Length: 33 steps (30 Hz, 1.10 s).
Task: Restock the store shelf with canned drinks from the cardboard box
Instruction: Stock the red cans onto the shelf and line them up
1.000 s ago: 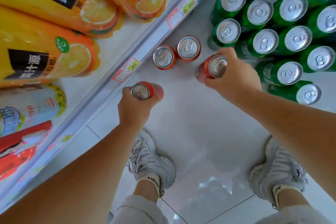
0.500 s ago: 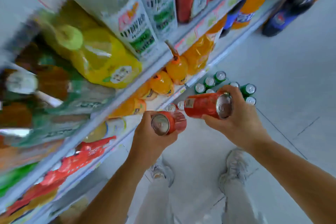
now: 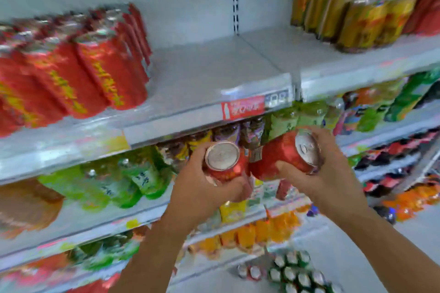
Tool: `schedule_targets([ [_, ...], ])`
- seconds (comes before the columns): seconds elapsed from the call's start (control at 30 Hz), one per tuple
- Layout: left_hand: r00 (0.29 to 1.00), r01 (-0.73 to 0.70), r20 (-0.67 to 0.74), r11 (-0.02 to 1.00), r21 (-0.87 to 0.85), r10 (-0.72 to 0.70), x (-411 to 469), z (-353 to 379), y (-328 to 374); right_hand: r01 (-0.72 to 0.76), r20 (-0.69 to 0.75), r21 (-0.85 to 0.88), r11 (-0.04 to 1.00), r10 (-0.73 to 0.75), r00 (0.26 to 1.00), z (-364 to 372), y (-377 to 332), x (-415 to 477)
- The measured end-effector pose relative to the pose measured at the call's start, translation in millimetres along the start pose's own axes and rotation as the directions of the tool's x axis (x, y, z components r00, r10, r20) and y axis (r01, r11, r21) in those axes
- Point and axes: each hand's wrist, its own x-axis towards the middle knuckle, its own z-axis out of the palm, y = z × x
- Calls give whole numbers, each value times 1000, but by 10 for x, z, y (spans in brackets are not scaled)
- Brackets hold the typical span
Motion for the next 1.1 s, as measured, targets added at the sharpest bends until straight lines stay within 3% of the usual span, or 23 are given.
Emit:
schedule_targets([
  [0.13,986,-105,-132,994,-5,103,23,-437,440,169,-44,44,985,-167,985,42,-577,224],
  [0.43,945,-160,-299,986,-57,136,152,-1195,666,227,-36,132,965,-224,974,443,-1311,617],
  [0.9,935,-106,-344,993,-56,80,500,-1270,345,235,45,-33,971,-233,971,995,-1366,1457],
  [1.1,918,-122,-383,992,-30,102,512,-1237,350,229,208,-136,964,-198,958,1161,-1183,1535],
])
